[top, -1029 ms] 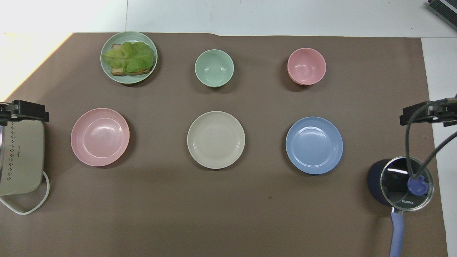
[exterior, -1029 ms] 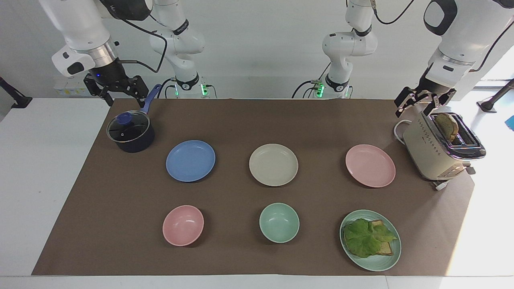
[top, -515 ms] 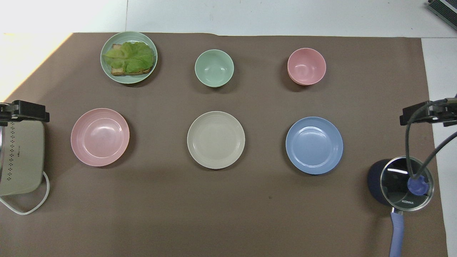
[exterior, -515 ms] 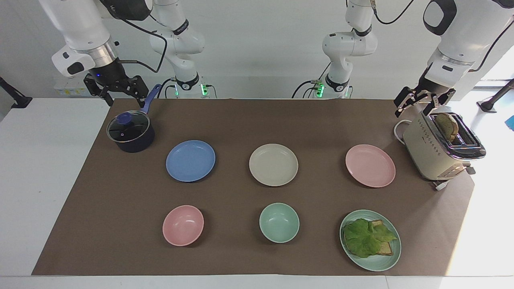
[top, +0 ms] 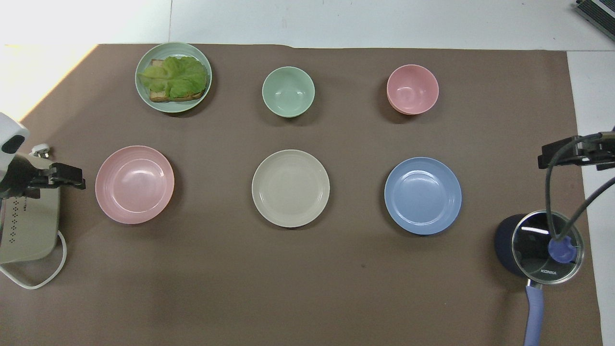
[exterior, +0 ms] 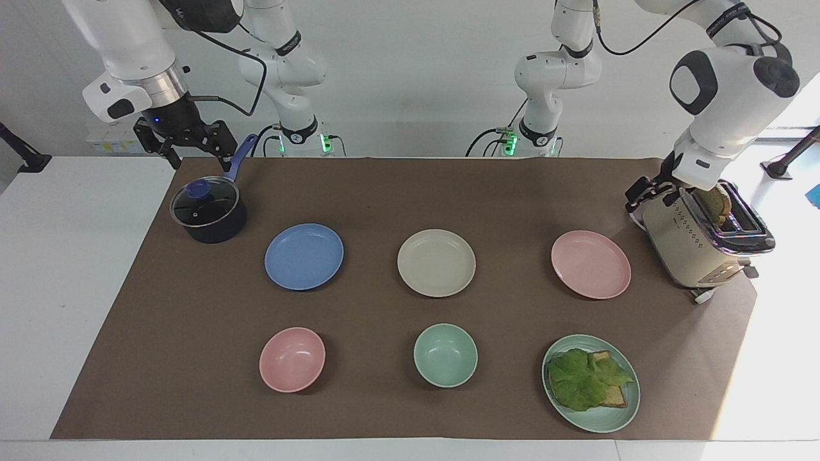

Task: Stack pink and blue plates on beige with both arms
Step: 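Reach the left gripper to the pink plate while the right gripper reaches blue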

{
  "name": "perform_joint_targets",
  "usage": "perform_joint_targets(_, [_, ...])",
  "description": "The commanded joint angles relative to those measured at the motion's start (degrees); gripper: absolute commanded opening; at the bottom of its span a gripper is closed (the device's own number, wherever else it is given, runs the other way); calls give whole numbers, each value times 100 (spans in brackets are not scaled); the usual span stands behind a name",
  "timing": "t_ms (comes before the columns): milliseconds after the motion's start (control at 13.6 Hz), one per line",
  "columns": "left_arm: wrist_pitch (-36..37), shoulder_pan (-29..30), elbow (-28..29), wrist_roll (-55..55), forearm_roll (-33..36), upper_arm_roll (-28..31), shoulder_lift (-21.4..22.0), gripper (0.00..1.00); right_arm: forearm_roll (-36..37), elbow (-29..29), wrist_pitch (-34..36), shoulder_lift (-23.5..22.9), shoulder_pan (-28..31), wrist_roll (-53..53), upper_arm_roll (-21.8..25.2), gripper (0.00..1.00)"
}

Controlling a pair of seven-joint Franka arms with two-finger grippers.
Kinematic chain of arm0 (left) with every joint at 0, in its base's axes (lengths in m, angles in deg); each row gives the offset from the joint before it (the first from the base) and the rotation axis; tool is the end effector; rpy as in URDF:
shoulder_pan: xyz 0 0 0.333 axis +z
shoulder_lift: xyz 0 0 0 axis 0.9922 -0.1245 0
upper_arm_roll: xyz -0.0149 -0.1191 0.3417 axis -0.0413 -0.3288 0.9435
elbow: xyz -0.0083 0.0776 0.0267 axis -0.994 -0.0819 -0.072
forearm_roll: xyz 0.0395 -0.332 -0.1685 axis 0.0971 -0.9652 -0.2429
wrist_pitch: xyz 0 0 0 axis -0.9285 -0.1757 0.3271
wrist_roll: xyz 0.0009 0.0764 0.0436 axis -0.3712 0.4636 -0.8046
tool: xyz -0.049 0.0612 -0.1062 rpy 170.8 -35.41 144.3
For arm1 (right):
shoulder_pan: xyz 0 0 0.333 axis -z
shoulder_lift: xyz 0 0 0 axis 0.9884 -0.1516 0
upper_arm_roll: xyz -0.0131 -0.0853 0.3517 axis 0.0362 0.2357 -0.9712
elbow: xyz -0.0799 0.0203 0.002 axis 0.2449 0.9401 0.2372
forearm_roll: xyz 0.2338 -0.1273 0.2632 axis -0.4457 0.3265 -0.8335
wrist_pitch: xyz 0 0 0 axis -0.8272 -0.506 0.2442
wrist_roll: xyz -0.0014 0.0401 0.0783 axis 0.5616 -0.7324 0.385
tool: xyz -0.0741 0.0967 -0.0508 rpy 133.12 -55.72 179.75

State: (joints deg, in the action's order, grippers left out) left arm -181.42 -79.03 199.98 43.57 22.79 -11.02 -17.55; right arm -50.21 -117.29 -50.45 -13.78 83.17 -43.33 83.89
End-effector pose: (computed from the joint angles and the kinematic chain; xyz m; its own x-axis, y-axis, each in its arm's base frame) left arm 0.5139 0.0462 0.4918 0.9860 0.1430 -0.0853 0.1448 -0.9893 0.0159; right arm 0.5284 -0.0173 0.6577 0.9982 -0.0544 -0.0245 -0.0538 -0.9982 0.0259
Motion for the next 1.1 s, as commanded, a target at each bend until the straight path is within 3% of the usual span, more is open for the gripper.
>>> perform_joint_targets(0, [-617,146,472,77,73,-39,-398,100,-22,-10,-7,52,74,84,-47,100])
perform_joint_targets(221, [-1267,295,552,104,65,-39,-952,100,-22,-10,-16,52,74,75,-56,100])
perform_joint_targets(515, [-1742,278,534,16,-260,-39,-1278,100,-31,-71,-129,69,48,31,-65,100])
perform_joint_targets(809, [-1814,278,490,-46,-339,-39,-1429,100,-31,-580,-560,280,-5,-30,-82,100])
perform_joint_targets(882, [-1788,295,473,-81,-401,-39,-1429,89,-31,-721,-639,324,-14,-117,-91,100])
perform_joint_targets(956, [-1787,304,472,-64,-401,-39,-1429,52,-31,-870,-753,324,-14,-214,-109,100])
perform_joint_targets(1029, [-1787,330,472,-11,-401,-39,-1429,29,-31,-1080,-954,315,-22,-241,-118,100])
